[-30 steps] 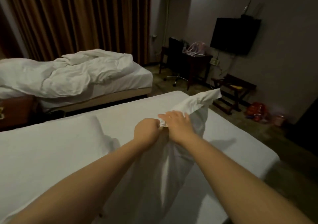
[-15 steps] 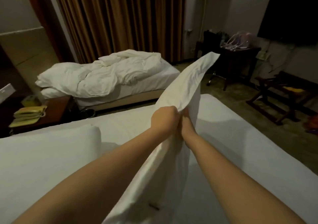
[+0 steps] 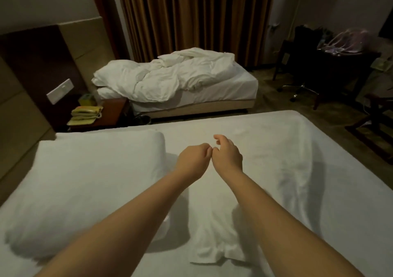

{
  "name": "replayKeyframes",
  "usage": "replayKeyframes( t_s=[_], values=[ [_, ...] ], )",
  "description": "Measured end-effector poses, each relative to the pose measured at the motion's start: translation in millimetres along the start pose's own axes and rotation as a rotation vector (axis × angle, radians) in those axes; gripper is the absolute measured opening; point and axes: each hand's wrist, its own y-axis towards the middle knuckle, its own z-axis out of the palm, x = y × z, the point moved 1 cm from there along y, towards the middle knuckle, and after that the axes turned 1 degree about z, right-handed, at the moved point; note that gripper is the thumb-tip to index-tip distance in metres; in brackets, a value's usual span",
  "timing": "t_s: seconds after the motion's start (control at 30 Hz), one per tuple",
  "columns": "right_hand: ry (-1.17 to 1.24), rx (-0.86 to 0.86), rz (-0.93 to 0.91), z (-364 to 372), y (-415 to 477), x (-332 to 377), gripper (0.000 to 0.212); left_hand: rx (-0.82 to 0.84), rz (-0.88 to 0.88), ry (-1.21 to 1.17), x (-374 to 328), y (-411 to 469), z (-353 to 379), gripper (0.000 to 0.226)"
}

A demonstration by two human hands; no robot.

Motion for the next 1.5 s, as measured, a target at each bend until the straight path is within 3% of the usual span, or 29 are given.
replayKeyframes(
  t_s=[0.4, 0.73, 0.93, 1.13, 1.23, 1.37, 1.5],
  values=[
    [-0.132, 0.256, -0.101, 237, -148, 199, 0.042, -0.076, -0.197, 0.143, 287, -166, -127, 0.04],
    [-0.311, 0.279, -0.076, 307, -153, 255, 0.049, -0.023, -0.212, 0.208, 385, -187, -164, 0.045],
    [-0.44, 0.308, -0.098, 343, -121, 248, 0.05, -0.031, -0.176, 0.252, 420, -156, -158, 0.044],
    [-0.616, 0.444, -0.051, 370, -37, 221, 0.057, 0.281, -0.268, 0.324, 464, -82, -126, 0.058],
    [-0.645, 0.538, 0.018, 393, 13, 199, 0.063, 0.341, -0.248, 0.336, 485, -41, -102, 0.062],
    [-0.709, 0.501, -0.099, 433, 82, 172, 0.076, 0.284, -0.27, 0.385, 519, 23, -71, 0.067],
    [-0.713, 0.454, -0.19, 468, 167, 150, 0.083, 0.196, -0.227, 0.436, 555, 93, -47, 0.087]
  ],
)
